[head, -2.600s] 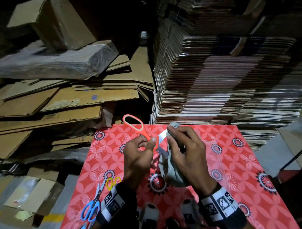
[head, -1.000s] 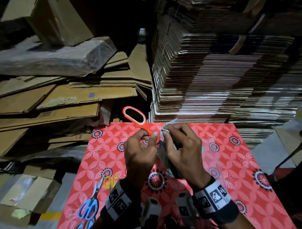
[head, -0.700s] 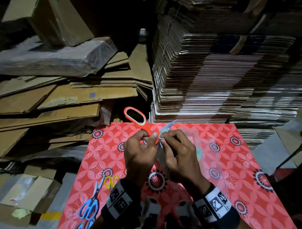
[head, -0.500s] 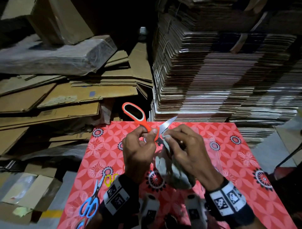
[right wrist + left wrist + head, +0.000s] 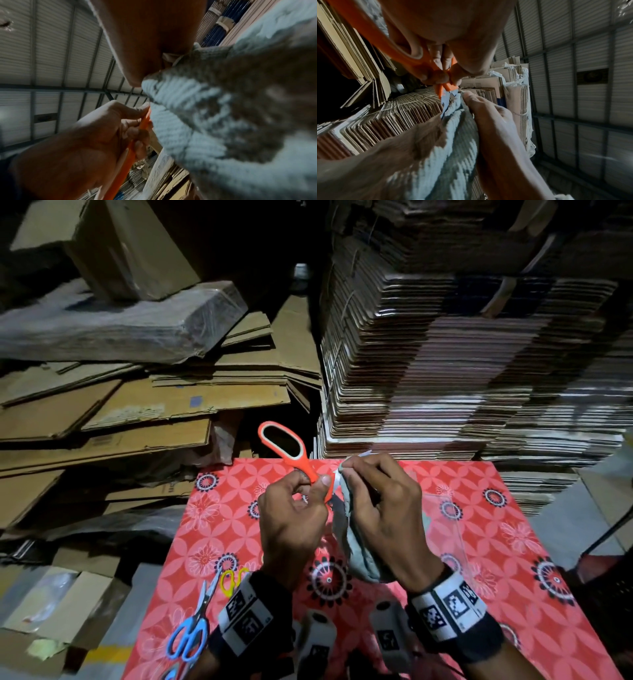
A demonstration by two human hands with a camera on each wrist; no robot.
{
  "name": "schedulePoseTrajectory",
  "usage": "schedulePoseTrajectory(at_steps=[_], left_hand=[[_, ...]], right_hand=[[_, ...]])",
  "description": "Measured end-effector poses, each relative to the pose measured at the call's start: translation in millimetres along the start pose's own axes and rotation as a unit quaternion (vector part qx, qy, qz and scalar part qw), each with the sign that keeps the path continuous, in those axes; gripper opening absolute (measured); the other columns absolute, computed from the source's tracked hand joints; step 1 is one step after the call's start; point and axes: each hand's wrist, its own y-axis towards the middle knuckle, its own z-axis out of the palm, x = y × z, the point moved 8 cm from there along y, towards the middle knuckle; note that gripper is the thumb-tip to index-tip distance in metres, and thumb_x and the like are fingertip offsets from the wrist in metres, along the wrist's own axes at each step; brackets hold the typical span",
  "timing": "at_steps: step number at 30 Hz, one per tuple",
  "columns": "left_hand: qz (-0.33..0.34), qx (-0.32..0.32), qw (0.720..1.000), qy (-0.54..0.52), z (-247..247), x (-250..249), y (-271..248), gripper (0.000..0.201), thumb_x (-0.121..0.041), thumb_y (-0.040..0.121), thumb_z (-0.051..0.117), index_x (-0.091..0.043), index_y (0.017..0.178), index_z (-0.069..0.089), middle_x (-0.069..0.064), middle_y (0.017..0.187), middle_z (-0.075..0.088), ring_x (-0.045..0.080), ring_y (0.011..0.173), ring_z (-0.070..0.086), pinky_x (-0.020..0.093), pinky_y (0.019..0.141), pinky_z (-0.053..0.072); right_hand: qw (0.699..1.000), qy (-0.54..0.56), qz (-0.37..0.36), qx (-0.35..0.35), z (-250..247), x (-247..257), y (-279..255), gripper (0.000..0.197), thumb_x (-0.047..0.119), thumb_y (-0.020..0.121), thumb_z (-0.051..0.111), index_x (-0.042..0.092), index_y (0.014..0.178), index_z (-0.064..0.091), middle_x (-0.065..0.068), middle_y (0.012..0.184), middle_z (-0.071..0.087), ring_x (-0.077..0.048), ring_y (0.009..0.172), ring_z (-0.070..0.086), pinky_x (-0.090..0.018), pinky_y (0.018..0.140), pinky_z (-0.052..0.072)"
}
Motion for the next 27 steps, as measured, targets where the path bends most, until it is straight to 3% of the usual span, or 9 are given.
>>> schedulePoseTrajectory(at_steps=[4, 8, 11, 14, 17, 21, 24, 27], left_hand=[[0.023, -0.001, 0.999, 0.026, -1.6, 1.2, -1.8, 0.043, -0.047, 0.09, 0.068, -0.012, 0.067, 0.055, 0.011, 0.06, 0.054, 0.025, 0.047, 0.047, 0.045, 0.047, 0.046], [0.008, 0.003, 1.0, 0.019, -1.9, 4.8, 0.0, 0.04, -0.046, 0.09, 0.068, -0.014, 0.068, 0.058, 0.007, 0.058, 0.055, 0.028, 0.045, 0.049, 0.047, 0.048, 0.046], [0.003, 0.002, 1.0, 0.003, -2.3, 5.4, 1.7, 0.04, -0.048, 0.089, 0.068, -0.013, 0.07, 0.059, 0.009, 0.06, 0.058, 0.03, 0.044, 0.053, 0.043, 0.045, 0.046], [-0.008, 0.002, 1.0, -0.017, -1.8, 11.9, 5.1, 0.044, -0.048, 0.089, 0.068, -0.012, 0.069, 0.053, 0.01, 0.056, 0.049, 0.019, 0.042, 0.043, 0.038, 0.041, 0.039], [-0.011, 0.021, 0.999, -0.037, 5.8, 8.1, 1.3, 0.042, -0.043, 0.091, 0.07, -0.011, 0.069, 0.055, 0.011, 0.057, 0.051, 0.018, 0.042, 0.049, 0.033, 0.041, 0.035], [0.002, 0.013, 0.999, -0.035, 4.5, 1.0, 0.4, 0.042, -0.029, 0.096, 0.074, -0.006, 0.067, 0.053, -0.001, 0.051, 0.045, 0.012, 0.036, 0.045, 0.022, 0.044, 0.03], [0.005, 0.013, 0.999, -0.032, -0.4, 5.4, -1.0, 0.044, -0.036, 0.091, 0.07, -0.008, 0.064, 0.049, 0.003, 0.049, 0.037, 0.015, 0.042, 0.04, 0.04, 0.04, 0.03], [0.026, 0.013, 0.999, -0.023, -2.4, -1.7, -5.9, 0.046, -0.034, 0.094, 0.07, -0.006, 0.065, 0.049, -0.004, 0.052, 0.038, 0.014, 0.043, 0.038, 0.038, 0.041, 0.029]], right_hand=[[0.999, 0.014, 0.005, 0.036, 7.2, 0.4, -14.2, 0.013, 0.001, 0.098, 0.068, 0.007, 0.105, 0.077, -0.002, 0.096, 0.064, -0.009, 0.089, 0.062, -0.014, 0.081, 0.046], [0.996, 0.031, 0.032, 0.073, 8.2, -8.2, -25.0, 0.012, 0.004, 0.097, 0.069, 0.012, 0.098, 0.079, 0.004, 0.095, 0.065, -0.001, 0.091, 0.063, -0.012, 0.08, 0.044], [0.996, 0.038, 0.038, 0.069, -9.2, -9.5, -13.7, 0.012, 0.005, 0.094, 0.074, 0.014, 0.098, 0.081, 0.008, 0.092, 0.067, 0.001, 0.09, 0.064, -0.01, 0.08, 0.044], [0.999, 0.042, 0.018, 0.024, -32.8, -1.1, 4.6, 0.009, 0.008, 0.093, 0.077, 0.013, 0.098, 0.082, 0.007, 0.091, 0.069, 0.002, 0.085, 0.064, -0.01, 0.075, 0.045], [0.999, 0.031, 0.019, -0.014, -38.8, -0.7, 17.8, 0.008, 0.01, 0.093, 0.077, 0.012, 0.099, 0.082, 0.004, 0.091, 0.072, -0.003, 0.084, 0.066, -0.013, 0.074, 0.048], [1.0, 0.002, -0.001, -0.024, -16.2, 1.6, 13.5, 0.011, 0.004, 0.093, 0.075, 0.009, 0.101, 0.081, -0.003, 0.091, 0.07, -0.008, 0.084, 0.065, -0.017, 0.076, 0.05], [1.0, 0.005, -0.015, 0.007, -1.0, 0.9, -4.8, 0.011, 0.002, 0.096, 0.07, 0.006, 0.102, 0.079, -0.003, 0.094, 0.067, -0.013, 0.088, 0.065, -0.021, 0.08, 0.051], [0.997, 0.016, 0.005, 0.069, 11.5, -10.4, -24.0, 0.013, 0.002, 0.096, 0.07, 0.01, 0.1, 0.079, 0.002, 0.094, 0.066, -0.006, 0.089, 0.065, -0.017, 0.081, 0.049]])
